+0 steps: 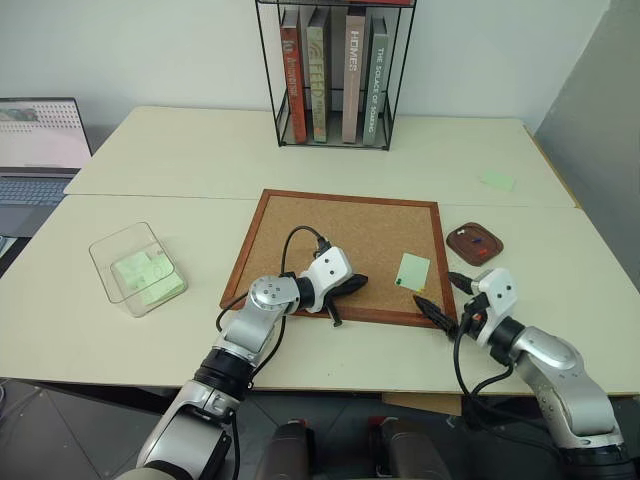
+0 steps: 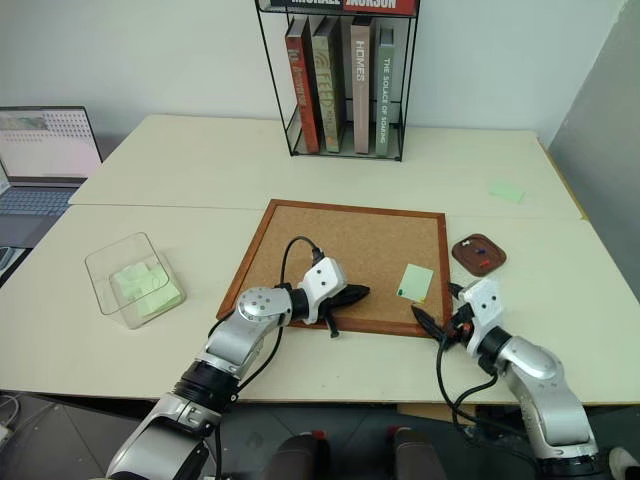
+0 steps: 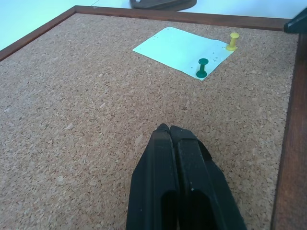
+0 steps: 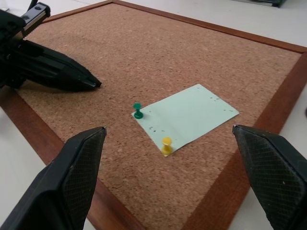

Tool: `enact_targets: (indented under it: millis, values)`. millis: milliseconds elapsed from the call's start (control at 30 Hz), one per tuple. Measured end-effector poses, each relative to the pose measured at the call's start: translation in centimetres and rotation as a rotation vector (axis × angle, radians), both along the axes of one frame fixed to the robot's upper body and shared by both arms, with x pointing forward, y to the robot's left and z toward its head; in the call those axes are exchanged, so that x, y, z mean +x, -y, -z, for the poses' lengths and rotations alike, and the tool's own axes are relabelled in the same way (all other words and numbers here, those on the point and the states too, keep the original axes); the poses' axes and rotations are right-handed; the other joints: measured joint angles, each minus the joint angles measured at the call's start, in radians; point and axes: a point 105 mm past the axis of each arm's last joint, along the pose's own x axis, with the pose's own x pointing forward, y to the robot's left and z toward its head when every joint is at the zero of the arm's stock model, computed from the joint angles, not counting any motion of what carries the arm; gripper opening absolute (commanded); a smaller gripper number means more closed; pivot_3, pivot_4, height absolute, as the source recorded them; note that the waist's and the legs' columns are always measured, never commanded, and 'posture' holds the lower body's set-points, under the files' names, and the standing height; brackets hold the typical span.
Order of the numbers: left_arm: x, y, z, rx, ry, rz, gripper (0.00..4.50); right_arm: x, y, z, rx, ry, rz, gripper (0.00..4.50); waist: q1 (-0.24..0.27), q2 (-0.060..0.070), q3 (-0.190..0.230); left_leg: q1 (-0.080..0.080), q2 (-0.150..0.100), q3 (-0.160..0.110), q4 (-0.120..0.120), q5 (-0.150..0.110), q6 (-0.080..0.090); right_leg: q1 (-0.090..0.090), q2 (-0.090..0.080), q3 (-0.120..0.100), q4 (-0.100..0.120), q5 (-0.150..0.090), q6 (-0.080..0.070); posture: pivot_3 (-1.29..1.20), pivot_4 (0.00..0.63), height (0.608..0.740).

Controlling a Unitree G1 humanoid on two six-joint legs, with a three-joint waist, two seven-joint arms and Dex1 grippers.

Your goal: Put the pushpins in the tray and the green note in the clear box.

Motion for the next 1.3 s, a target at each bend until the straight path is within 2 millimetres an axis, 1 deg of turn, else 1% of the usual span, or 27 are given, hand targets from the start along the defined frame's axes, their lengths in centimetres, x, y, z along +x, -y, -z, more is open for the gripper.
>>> enact_targets:
  millis: [67, 167, 267, 400, 467, 667, 700, 1067, 1100, 1200, 1300]
  values:
    - [0.0, 0.0, 0.0, 0.0, 0.0, 0.001, 0.0, 0.2, -0.2, 0.0, 0.006, 0.004, 0.001, 3.94, 0.0, 0.0, 0.0, 0.0, 0.0, 0.0, 0.0, 0.0, 0.0, 0.0, 0.0, 0.0, 0.0, 0.0, 0.0, 0.0, 0.15, 0.74]
    - [0.0, 0.0, 0.0, 0.001, -0.001, 0.003, 0.0, 0.7, -0.4, 0.4, 0.007, -0.003, 0.004, 3.27, 0.0, 0.0, 0.0, 0.0, 0.0, -0.001, 0.0, 0.0, 0.0, 0.0, 0.0, 0.0, 0.0, 0.0, 0.0, 0.0, 0.15, 0.74]
    - [0.0, 0.0, 0.0, 0.001, -0.001, 0.005, 0.0, 1.1, -0.1, 1.2, -0.013, -0.017, 0.024, 2.56, 0.0, 0.0, 0.0, 0.0, 0.0, 0.0, 0.0, 0.0, 0.0, 0.0, 0.0, 0.0, 0.0, 0.0, 0.0, 0.0, 0.15, 0.74]
    - [0.0, 0.0, 0.0, 0.001, -0.001, 0.005, 0.0, 1.3, 0.2, 1.7, -0.035, -0.019, 0.038, 1.67, 0.0, 0.0, 0.0, 0.0, 0.0, 0.0, 0.0, 0.0, 0.0, 0.0, 0.0, 0.0, 0.0, 0.0, 0.0, 0.0, 0.15, 0.74]
    - [0.0, 0.0, 0.0, 0.002, -0.001, 0.004, 0.0, 1.3, 0.2, 1.7, -0.04, -0.01, 0.039, 1.23, 0.0, 0.0, 0.0, 0.0, 0.0, 0.0, 0.0, 0.0, 0.0, 0.0, 0.0, 0.0, 0.0, 0.0, 0.0, 0.0, 0.15, 0.74]
    - [0.1, -0.1, 0.0, 0.001, -0.003, 0.001, 0.0, 1.2, -0.3, 1.7, -0.037, -0.008, 0.021, 0.1, 0.0, 0.0, 0.0, 0.0, 0.0, 0.0, 0.0, 0.0, 0.0, 0.0, 0.0, 0.0, 0.0, 0.0, 0.0, 0.0, 0.15, 0.74]
    - [0.1, -0.1, 0.0, 0.001, -0.003, 0.001, 0.0, 1.2, -0.3, 1.7, -0.037, -0.009, 0.017, 0.02, 0.0, 0.0, 0.0, 0.0, 0.0, 0.0, 0.0, 0.0, 0.0, 0.0, 0.0, 0.0, 0.0, 0.0, 0.0, 0.0, 0.15, 0.74]
    - [0.0, -0.1, 0.0, 0.0, -0.002, 0.004, 0.0, 1.0, -0.5, 1.3, -0.044, 0.003, 0.0, 0.02, 0.0, 0.0, 0.0, 0.0, 0.0, 0.0, 0.0, 0.0, 0.0, 0.0, 0.0, 0.0, 0.0, 0.0, 0.0, 0.0, 0.15, 0.74]
    - [0.0, -0.1, 0.0, 0.0, -0.002, 0.003, 0.0, 1.0, -0.5, 1.1, -0.043, 0.01, -0.003, 0.02, 0.0, 0.0, 0.0, 0.0, 0.0, 0.0, 0.0, 0.0, 0.0, 0.0, 0.0, 0.0, 0.0, 0.0, 0.0, 0.0, 0.15, 0.74]
    - [0.1, -0.1, 0.0, -0.001, -0.002, -0.001, 0.0, 0.9, -1.2, -0.9, -0.021, 0.083, -0.033, 0.02, 0.0, 0.0, 0.0, 0.0, 0.0, 0.0, 0.0, 0.0, 0.0, 0.0, 0.0, 0.0, 0.0, 0.0, 0.0, 0.0, 0.15, 0.74]
    - [0.1, 0.0, 0.0, -0.003, 0.0, -0.002, 0.0, 0.9, -1.5, -1.9, -0.009, 0.114, -0.043, 0.02, 0.0, 0.0, 0.0, 0.0, 0.0, -0.001, 0.0, 0.0, 0.0, 0.0, 0.0, 0.0, 0.0, 0.0, 0.0, 0.0, 0.15, 0.74]
